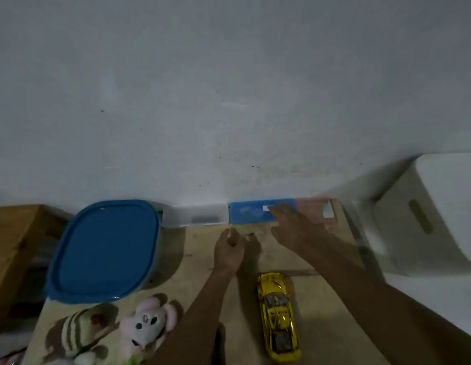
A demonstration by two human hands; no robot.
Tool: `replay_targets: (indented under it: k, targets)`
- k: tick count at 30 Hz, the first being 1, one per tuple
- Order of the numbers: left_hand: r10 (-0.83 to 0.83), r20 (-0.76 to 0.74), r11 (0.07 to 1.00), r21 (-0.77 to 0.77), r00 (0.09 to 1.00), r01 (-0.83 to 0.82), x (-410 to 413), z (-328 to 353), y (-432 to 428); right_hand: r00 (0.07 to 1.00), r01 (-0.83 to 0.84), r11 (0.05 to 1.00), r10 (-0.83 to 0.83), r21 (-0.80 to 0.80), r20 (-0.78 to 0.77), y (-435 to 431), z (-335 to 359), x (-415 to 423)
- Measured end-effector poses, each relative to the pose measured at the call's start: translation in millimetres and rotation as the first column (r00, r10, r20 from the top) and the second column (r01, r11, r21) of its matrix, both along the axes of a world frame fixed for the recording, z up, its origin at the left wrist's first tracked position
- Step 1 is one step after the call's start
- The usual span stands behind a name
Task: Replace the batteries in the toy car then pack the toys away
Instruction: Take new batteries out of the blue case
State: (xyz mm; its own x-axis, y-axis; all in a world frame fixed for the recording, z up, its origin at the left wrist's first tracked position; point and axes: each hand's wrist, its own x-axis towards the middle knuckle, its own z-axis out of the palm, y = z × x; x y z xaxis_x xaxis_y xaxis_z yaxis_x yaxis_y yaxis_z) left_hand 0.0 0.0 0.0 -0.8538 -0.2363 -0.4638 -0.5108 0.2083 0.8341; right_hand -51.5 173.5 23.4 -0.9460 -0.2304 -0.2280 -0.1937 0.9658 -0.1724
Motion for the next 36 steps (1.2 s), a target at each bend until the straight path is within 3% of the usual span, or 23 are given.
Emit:
replay_targets:
  k: [3, 6, 9, 15, 19, 25, 28, 31, 36]
  targets:
    - [-0.023, -0.163, 0.995, -0.101, 0.986, 0.006, -10, -15, 3, 0.996, -0.048, 0.984, 0.033, 0.169, 0.086, -13, -7, -21]
    - [0.010, -0.229, 0.991, -0.127, 0.973, -0.040, -14, -22, 7, 0.986, -0.099, 0.959, 0.058, 0.267, 0.156, -28, -5, -33]
    - [0.071, -0.267, 0.986, -0.126, 0.961, -0.108, -17, -31, 10, 0.974, -0.221, 0.924, 0.196, 0.311, 0.110, -31, 5, -47]
    - [0.071, -0.261, 0.985, -0.134, 0.963, -0.109, -21, -41, 8, 0.927, -0.374, 0.889, 0.361, 0.264, 0.098, -35, 12, -62]
    - [0.084, -0.260, 0.993, -0.062, 0.962, -0.103, -24, -33, 12, 0.910, -0.413, 0.874, 0.404, 0.254, 0.091, -26, 27, -70]
    - [0.318, -0.051, 0.944, 0.114, 0.947, -0.310, -32, -28, 30, 0.945, -0.319, 0.947, 0.321, 0.050, -0.060, 5, 34, -66]
    - [0.380, -0.040, 0.911, 0.191, 0.924, -0.366, -32, -27, 34, 0.951, -0.308, 0.951, 0.308, -0.023, 0.003, 6, 26, -60]
    - [0.392, -0.058, 0.904, 0.209, 0.918, -0.373, -29, -28, 29, 0.936, -0.350, 0.936, 0.348, 0.038, 0.060, 0, 30, -56]
    - [0.286, -0.178, 0.938, 0.254, 0.942, -0.237, -16, -31, 24, 0.901, -0.433, 0.886, 0.430, 0.165, 0.057, -13, 32, -56]
